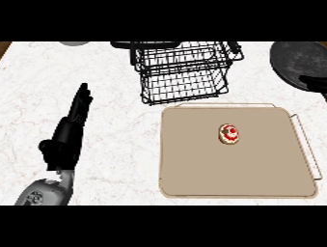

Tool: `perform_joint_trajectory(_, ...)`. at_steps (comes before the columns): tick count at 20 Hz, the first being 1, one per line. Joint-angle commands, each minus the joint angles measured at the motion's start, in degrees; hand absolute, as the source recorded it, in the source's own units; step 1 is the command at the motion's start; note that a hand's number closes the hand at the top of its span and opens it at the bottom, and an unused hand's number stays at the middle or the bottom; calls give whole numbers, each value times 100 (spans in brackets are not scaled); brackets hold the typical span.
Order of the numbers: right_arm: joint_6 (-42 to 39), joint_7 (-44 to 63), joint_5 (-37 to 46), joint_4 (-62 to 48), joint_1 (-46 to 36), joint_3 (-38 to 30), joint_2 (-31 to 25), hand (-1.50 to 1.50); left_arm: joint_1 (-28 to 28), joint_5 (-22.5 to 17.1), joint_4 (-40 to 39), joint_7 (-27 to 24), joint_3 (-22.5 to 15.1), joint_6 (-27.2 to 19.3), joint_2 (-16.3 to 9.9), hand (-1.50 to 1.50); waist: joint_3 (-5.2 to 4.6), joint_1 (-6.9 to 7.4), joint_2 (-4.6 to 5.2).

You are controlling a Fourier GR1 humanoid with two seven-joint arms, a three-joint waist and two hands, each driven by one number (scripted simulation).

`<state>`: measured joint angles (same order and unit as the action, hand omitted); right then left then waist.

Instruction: Pick the cupcake from the tray and place it in the tiered basket

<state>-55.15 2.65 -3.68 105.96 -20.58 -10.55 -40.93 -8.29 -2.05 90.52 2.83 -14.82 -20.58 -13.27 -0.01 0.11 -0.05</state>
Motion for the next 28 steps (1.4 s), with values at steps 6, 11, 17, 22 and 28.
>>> perform_joint_trajectory(6, -334, 325, 731, 360, 230, 520, 89, -150, -282, 261, -190, 152, 161, 53, 229, 0, 0, -21, 5)
perform_joint_trajectory(11, -161, 176, 1498, 97, 42, 729, 269, -150, -159, 192, -505, -267, 297, 402, 303, 0, 0, 8, 14)
perform_joint_trajectory(17, -250, -370, 2050, -21, -44, 477, 137, -150, -22, 499, -330, -204, 295, 296, 524, 0, 1, 6, 6)
perform_joint_trajectory(22, 142, -1123, 2919, -77, 171, 832, 151, -150, -302, 406, -630, -206, 590, 488, 549, 0, 2, 3, 13)
perform_joint_trajectory(28, 1132, -2001, 3852, 301, 867, 1282, 207, -150, -49, 519, -295, -63, 528, 529, 570, 0, 4, -18, 4)
